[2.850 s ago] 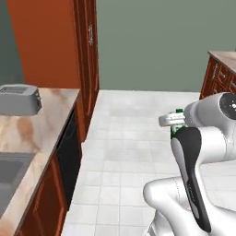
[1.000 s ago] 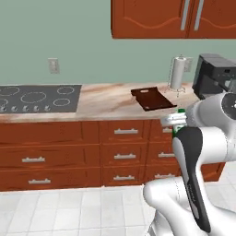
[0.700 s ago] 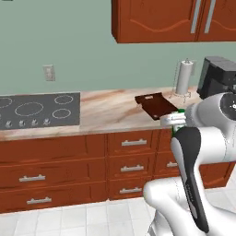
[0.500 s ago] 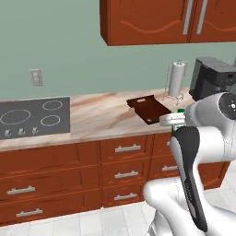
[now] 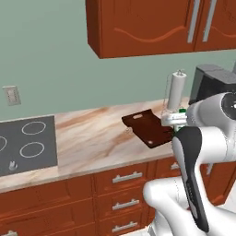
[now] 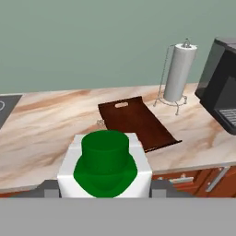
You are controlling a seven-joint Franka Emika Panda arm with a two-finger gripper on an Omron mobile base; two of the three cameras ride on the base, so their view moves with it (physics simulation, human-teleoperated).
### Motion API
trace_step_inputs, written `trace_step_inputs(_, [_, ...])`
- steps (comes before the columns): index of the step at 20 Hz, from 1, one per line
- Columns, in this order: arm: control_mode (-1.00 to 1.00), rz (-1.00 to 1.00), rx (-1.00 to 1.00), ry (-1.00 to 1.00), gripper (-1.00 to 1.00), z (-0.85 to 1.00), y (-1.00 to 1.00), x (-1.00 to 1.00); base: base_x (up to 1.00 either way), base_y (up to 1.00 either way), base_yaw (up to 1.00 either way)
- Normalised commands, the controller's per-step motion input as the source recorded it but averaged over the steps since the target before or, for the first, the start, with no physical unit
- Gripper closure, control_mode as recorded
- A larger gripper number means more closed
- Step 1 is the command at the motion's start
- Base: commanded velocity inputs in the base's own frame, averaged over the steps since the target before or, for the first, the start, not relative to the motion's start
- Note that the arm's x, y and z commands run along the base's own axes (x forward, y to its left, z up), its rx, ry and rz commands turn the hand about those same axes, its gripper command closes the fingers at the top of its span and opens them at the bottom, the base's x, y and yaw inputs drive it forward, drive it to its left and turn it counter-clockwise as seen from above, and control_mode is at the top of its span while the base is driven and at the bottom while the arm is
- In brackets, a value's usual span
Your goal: Take out the milk from the fridge and place it on the tray on the counter. Then take the sugar cube near the tray and place it in the tray.
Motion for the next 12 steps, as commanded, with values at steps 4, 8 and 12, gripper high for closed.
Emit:
trace_step_inputs(4, [1.00, 0.00, 0.00, 0.00, 1.00, 0.00, 0.00, 0.00, 0.73, -0.59, 0.06])
trace_step_inputs(8, [1.00, 0.00, 0.00, 0.00, 1.00, 0.00, 0.00, 0.00, 0.21, -0.48, 0.13])
trace_step_inputs(12, [1.00, 0.00, 0.00, 0.00, 1.00, 0.00, 0.00, 0.00, 0.59, 0.16, 0.09])
